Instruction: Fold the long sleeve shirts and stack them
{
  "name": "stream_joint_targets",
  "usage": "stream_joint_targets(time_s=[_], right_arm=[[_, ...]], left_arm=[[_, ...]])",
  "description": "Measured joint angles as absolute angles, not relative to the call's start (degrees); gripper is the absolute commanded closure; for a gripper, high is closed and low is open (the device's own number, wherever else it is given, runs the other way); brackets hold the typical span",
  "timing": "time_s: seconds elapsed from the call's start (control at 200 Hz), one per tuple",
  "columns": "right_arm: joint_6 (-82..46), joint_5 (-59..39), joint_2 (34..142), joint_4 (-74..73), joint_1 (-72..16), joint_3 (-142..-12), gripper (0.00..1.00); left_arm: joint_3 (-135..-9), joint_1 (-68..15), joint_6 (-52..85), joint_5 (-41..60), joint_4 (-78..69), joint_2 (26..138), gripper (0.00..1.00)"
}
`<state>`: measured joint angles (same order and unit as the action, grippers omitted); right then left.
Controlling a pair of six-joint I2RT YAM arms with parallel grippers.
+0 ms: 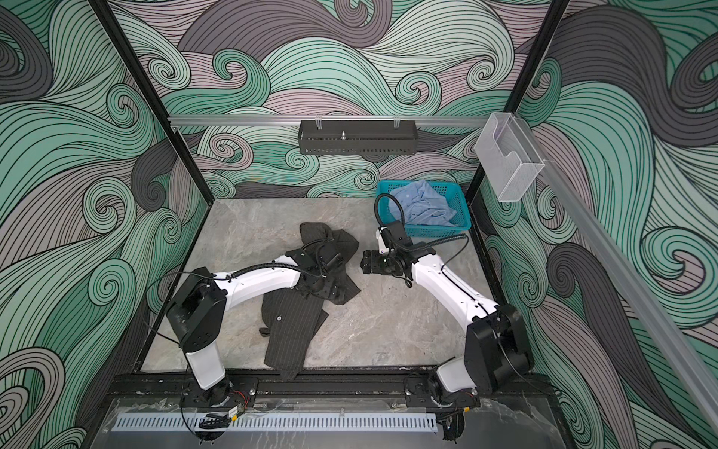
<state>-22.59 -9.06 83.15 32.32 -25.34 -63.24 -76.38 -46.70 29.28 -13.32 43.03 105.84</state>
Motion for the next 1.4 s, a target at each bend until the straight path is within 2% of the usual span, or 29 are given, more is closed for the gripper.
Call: stream_joint_targets(time_s=[0.06, 0.145, 0.18, 0.346, 0.556, 0.706, 0.767, 0.817, 1.212, 1.338, 1.378, 1.403], right_arm=[[-22.59, -9.13, 83.15, 32.29, -25.19, -63.16, 0.19], [-22.59, -9.34, 83.15, 32.08, -25.12, -63.16, 0.19], [-22.59, -9.45, 83.15, 32.01, -25.10, -63.18, 0.19], [-22.57, -10.22, 83.37, 31.86, -25.10, -63.29, 0.19], [-23.27, -13.41, 88.58, 30.20, -25.10, -66.59, 0.19], [-24.77, -15.84, 95.00, 28.36, -25.63, -71.55, 0.18], [-25.32, -16.56, 97.43, 27.73, -26.13, -73.91, 0.18], [-25.61, -16.86, 99.53, 27.38, -26.72, -75.96, 0.18], [-26.87, -14.87, 117.45, 29.50, -29.12, -88.07, 0.18], [-27.59, -13.26, 121.43, 31.24, -29.04, -89.62, 0.29], [-27.57, -12.58, 122.50, 31.81, -29.04, -90.30, 0.41], [-27.88, -12.16, 123.13, 32.16, -29.04, -90.83, 0.55]], left_arm=[[-78.04, -46.70, 28.64, -14.96, 43.68, 108.03, 0.49], [-79.83, -46.70, 28.42, -17.17, 44.80, 110.67, 0.87], [-79.90, -46.70, 28.34, -18.13, 45.12, 111.04, 1.00], [-78.19, -46.65, 26.89, -21.96, 46.72, 107.07, 1.00], [-77.01, -44.27, 22.46, -22.04, 47.35, 89.60, 1.00], [-75.16, -40.64, 19.51, -19.62, 46.85, 81.14, 0.89], [-74.00, -39.24, 18.85, -17.89, 46.81, 80.09, 0.91], [-72.97, -38.33, 18.48, -16.49, 46.81, 79.90, 1.00], [-69.25, -34.74, 18.70, -8.62, 50.09, 80.47, 1.00], [-68.84, -34.54, 19.07, -8.71, 51.27, 80.40, 1.00], [-68.84, -34.33, 19.09, -8.97, 51.51, 80.09, 1.00], [-68.86, -34.15, 19.07, -9.15, 51.68, 79.81, 1.00]])
